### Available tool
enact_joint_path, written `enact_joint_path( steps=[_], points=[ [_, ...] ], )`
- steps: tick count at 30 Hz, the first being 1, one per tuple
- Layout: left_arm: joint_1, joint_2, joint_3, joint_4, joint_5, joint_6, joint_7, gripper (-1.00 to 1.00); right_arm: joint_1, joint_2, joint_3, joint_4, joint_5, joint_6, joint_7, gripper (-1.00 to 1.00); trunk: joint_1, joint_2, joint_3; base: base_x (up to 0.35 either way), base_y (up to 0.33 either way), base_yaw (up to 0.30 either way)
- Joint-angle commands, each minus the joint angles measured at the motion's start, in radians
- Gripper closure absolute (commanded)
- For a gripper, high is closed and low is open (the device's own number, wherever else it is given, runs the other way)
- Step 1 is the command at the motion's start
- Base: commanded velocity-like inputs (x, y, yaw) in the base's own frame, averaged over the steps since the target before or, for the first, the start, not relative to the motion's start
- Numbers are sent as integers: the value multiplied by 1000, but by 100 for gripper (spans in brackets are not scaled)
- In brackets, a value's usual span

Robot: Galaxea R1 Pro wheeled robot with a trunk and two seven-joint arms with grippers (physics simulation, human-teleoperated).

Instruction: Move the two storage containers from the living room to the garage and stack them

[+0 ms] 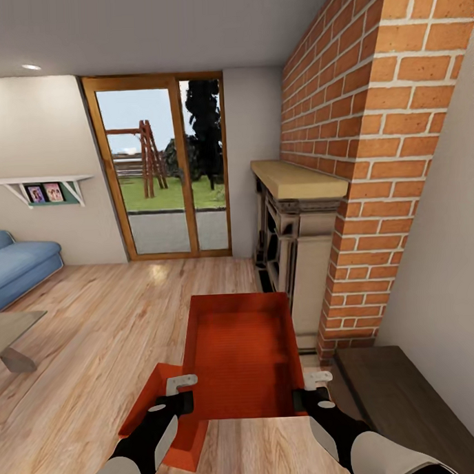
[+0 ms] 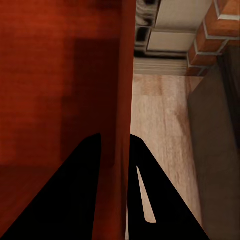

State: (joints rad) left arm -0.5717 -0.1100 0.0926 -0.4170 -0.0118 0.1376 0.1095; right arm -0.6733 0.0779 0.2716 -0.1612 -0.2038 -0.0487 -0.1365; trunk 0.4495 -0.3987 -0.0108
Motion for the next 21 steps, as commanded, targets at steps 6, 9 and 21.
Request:
enact_joint_path(
  steps=[6, 9, 21],
  points=[
    [0, 10, 12, -6, -21, 7, 19, 100, 0, -1, -6, 5, -16, -5, -6, 100, 1, -1, 8, 0, 0, 0],
    [0, 10, 12, -6, -21, 7, 19, 100, -1, -1, -6, 5, -16, -5, -6, 100, 1, -1, 13, 0, 0, 0],
    [0, 10, 12, -6, -21, 7, 19, 100, -1, -1, -6, 5, -16, -4, -6, 100, 1, -1, 32, 0, 0, 0]
  ],
)
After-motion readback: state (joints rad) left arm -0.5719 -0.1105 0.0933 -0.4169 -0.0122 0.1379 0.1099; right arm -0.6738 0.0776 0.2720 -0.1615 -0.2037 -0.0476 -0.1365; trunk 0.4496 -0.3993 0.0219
